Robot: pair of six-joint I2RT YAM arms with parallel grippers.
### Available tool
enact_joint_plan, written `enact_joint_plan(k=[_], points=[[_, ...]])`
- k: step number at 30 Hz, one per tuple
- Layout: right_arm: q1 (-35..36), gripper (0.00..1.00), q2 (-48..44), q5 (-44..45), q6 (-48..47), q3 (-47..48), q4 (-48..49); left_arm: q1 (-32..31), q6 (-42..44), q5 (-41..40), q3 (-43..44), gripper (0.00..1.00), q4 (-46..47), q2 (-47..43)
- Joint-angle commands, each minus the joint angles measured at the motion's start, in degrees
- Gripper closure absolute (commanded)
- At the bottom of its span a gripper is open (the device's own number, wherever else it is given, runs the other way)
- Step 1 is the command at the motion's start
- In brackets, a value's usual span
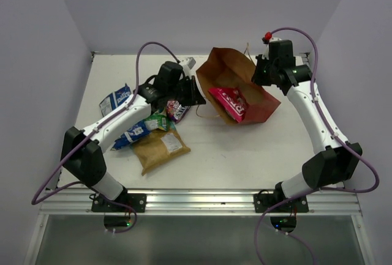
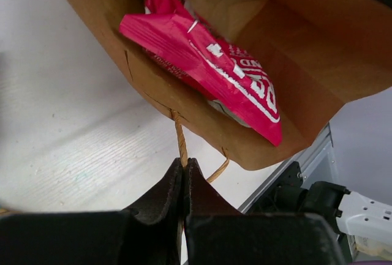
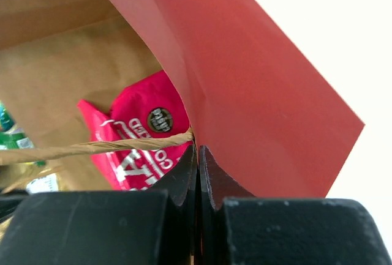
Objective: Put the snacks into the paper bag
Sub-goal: Adjust the paper bag at the center of the board.
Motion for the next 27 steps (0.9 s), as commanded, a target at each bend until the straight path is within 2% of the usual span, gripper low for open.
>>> enact_joint_plan(k=[1,9,12,16,20,24,27], points=[[-0.4,1.00,-2.2,3.6,-0.9,-0.8,1.0,0.0,1.0,1.6,5.3,1.00,-1.7,-2.0],[-0.3,1.00,-3.1,4.2,-2.3,-1.5,1.8,0.3,0.3,5.2,7.7,1.00,-1.0,0.5],[-0.3,1.00,-2.6,5.2,-2.5,-0.8,1.4,0.3,0.8,5.8,14.3,1.00,-2.3,1.5],[-0.3,1.00,-2.3,6.8,-2.8,-1.4,1.6,0.4,2.3,4.0,18.6,1.00,-5.4,2.4],[-0.4,1.00,-2.0,7.9,-2.8,-1.7,1.4,0.5,2.7,4.6,18.8,0.98,-5.3,2.9],[-0.3,1.00,-1.8,7.9,-2.8,-2.1,1.7,1.0,2.5,5.4,15.4,0.97,-5.1,3.7],[-0.4,0.94,-1.8,8.1,-2.8,-2.2,1.7,1.8,2.2,5.6,13.4,0.91,-4.6,3.5]])
